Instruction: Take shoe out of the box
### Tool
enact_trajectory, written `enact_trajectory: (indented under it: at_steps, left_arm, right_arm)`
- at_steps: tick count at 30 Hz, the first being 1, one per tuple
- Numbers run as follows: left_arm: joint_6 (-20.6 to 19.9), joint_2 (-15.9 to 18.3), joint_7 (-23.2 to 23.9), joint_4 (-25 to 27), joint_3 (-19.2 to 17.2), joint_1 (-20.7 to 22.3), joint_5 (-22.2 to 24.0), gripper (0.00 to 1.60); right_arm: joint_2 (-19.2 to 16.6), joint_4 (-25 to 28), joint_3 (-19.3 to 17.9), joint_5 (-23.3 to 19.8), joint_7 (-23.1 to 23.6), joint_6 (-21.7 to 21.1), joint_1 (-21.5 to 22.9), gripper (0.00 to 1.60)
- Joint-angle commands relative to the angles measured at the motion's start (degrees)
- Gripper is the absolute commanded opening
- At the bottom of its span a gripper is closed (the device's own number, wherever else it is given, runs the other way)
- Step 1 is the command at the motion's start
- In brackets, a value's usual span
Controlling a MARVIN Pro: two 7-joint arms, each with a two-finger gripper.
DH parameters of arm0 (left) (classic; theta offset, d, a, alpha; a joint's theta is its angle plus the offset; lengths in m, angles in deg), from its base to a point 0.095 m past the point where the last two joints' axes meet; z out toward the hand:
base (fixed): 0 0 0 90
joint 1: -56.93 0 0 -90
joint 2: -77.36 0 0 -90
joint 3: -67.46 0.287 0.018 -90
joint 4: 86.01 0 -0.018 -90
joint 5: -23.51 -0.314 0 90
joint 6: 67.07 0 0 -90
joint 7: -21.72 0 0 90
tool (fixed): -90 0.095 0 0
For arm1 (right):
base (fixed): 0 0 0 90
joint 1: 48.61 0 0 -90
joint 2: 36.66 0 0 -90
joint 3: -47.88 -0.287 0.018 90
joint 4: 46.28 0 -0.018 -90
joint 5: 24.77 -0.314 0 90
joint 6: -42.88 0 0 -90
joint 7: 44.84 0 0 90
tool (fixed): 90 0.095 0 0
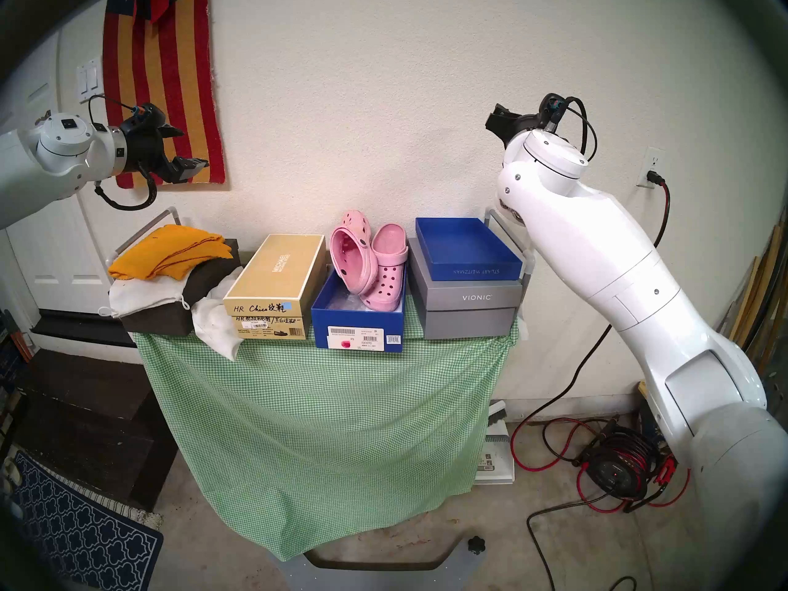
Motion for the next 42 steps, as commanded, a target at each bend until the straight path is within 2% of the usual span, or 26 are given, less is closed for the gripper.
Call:
enact_trajectory:
  at_steps: [1, 4, 11, 14, 15, 16, 18, 19, 20, 22, 24, 28, 29, 30, 31, 33, 38, 40, 42]
  left_arm:
    - [-0.02, 0.00, 0.04, 0.00, 0.01, 0.01, -0.03, 1.60]
    - [-0.02, 0.00, 0.03, 0.00, 0.01, 0.01, -0.02, 1.60]
    - [0.00, -0.01, 0.02, 0.00, 0.03, 0.02, -0.01, 1.60]
    - [0.00, -0.01, 0.02, 0.00, 0.03, 0.02, -0.01, 1.60]
    - [0.00, -0.01, 0.02, 0.00, 0.03, 0.02, -0.01, 1.60]
    - [0.00, -0.01, 0.02, 0.00, 0.03, 0.02, -0.01, 1.60]
    - [0.00, -0.01, 0.02, 0.00, 0.04, 0.02, -0.01, 1.60]
    - [0.00, -0.01, 0.02, 0.00, 0.04, 0.02, -0.01, 1.60]
    - [0.00, -0.01, 0.02, 0.00, 0.04, 0.02, -0.01, 1.60]
    - [0.00, -0.01, 0.02, 0.00, 0.04, 0.03, -0.01, 1.60]
    - [0.00, -0.01, 0.02, 0.00, 0.05, 0.03, 0.00, 1.60]
    - [0.01, -0.02, 0.01, 0.00, 0.05, 0.03, 0.00, 1.60]
    - [0.01, -0.02, 0.02, 0.00, 0.05, 0.03, 0.00, 1.60]
    - [0.01, -0.02, 0.02, 0.00, 0.05, 0.03, 0.00, 1.60]
    - [0.01, -0.02, 0.02, 0.00, 0.05, 0.03, 0.00, 1.60]
    - [0.01, -0.02, 0.02, 0.00, 0.05, 0.03, 0.00, 1.60]
    - [0.01, -0.02, 0.03, 0.00, 0.06, 0.04, 0.00, 1.60]
    - [0.01, -0.02, 0.02, 0.00, 0.06, 0.04, 0.00, 1.60]
    - [0.01, -0.02, 0.02, 0.00, 0.06, 0.04, 0.00, 1.60]
  right_arm:
    - [0.42, -0.86, 0.35, -3.96, 5.60, -2.77, 0.02, 1.60]
    - [0.71, -0.42, 0.42, -5.57, 8.85, -4.32, 0.63, 1.60]
    - [1.34, 1.33, 2.55, -7.94, 15.19, -11.00, 3.10, 1.60]
    - [1.82, 1.62, 1.14, -12.44, 19.39, -12.27, 2.37, 1.60]
    - [1.79, 1.94, 1.14, -13.76, 18.71, -12.94, 2.39, 1.60]
    - [1.63, 1.71, 0.87, -15.01, 20.61, -13.95, 2.16, 1.60]
    - [0.76, 1.56, 1.49, -16.68, 23.71, -17.23, 2.56, 1.60]
    - [0.45, 1.83, 2.49, -17.64, 23.03, -17.34, 2.88, 1.60]
    - [0.59, 1.63, 2.26, -17.66, 24.96, -19.01, 2.77, 1.60]
    - [0.29, 1.73, 3.16, -18.34, 25.33, -19.48, 3.18, 1.60]
    - [0.11, 1.07, 4.80, -18.40, 29.10, -23.37, 4.34, 1.60]
    - [0.62, -0.11, 7.12, -20.28, 33.32, -27.69, 5.75, 1.60]
    - [0.69, -0.31, 8.22, -20.33, 33.49, -27.90, 6.25, 1.60]
    - [1.23, -1.26, 7.81, -19.60, 35.89, -30.07, 6.34, 1.60]
    - [1.19, -1.35, 9.14, -20.32, 35.16, -29.64, 7.11, 1.60]
    - [1.74, -2.86, 9.29, -18.94, 38.31, -31.96, 7.76, 1.60]
    - [2.30, -4.35, 10.84, -15.89, 41.04, -31.89, 9.06, 1.60]
    - [2.15, -3.60, 11.94, -13.21, 40.33, -31.26, 9.57, 1.60]
    - [2.29, -3.24, 12.05, -12.54, 40.80, -30.83, 9.64, 1.60]
